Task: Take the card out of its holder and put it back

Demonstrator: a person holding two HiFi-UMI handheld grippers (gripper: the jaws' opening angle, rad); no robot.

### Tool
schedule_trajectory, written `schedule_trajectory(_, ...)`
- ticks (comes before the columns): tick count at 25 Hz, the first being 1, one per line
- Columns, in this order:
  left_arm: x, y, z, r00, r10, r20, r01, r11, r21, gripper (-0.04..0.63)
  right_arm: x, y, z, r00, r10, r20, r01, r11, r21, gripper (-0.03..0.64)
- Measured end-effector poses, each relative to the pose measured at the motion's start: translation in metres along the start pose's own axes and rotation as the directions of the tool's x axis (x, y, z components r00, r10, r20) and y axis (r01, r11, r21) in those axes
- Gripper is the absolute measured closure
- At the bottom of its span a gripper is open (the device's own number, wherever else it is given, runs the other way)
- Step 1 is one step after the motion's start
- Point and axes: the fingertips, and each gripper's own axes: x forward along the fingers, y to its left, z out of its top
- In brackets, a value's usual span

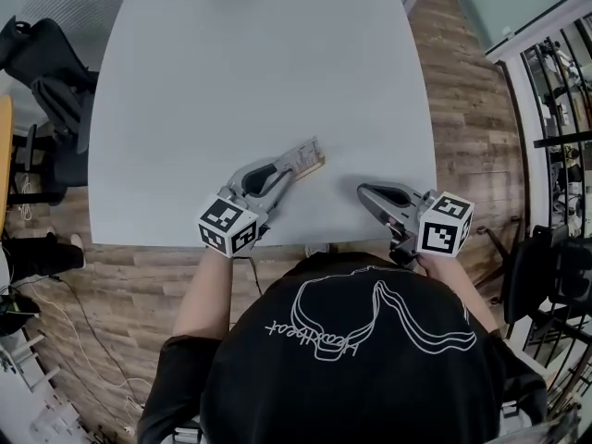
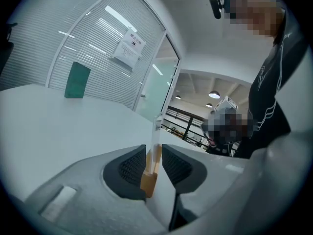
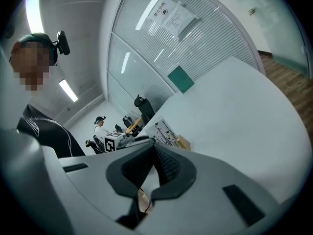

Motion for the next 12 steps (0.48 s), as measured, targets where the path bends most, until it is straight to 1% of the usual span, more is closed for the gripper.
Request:
schedule_trajectory(3,0.005,-0.001,-0.001,1.000,-0.017,-0.003,0.017,1.000,0.016,0.514,-0.001,-0.002,-0.001,1.000,-0.007,-0.002,0.007,1.000,0.006,0.607)
schedule_trajectory(7,0.010,-0.003,-0.003,1.000,-0.024,-0.019,0.025,1.000,0.019,0.544,0.000,0.001,-0.003,1.000,-0.014,-0.021,0.014,1.000,-0.016,0.607)
schedule_trajectory(10,0.012,-0.005,-0.003,0.999,-0.028,-0.025,0.029,0.999,0.029,0.551,-0.001,0.000,-0.006,0.999,-0.017,-0.036,0.016,1.000,-0.012,0.607)
schedule_trajectory(12,0.014,-0.007,-0.003,0.999,-0.035,-0.029,0.036,0.998,0.048,0.556,-0.002,-0.004,-0.008,0.999,-0.024,-0.047,0.024,1.000,-0.008,0.607)
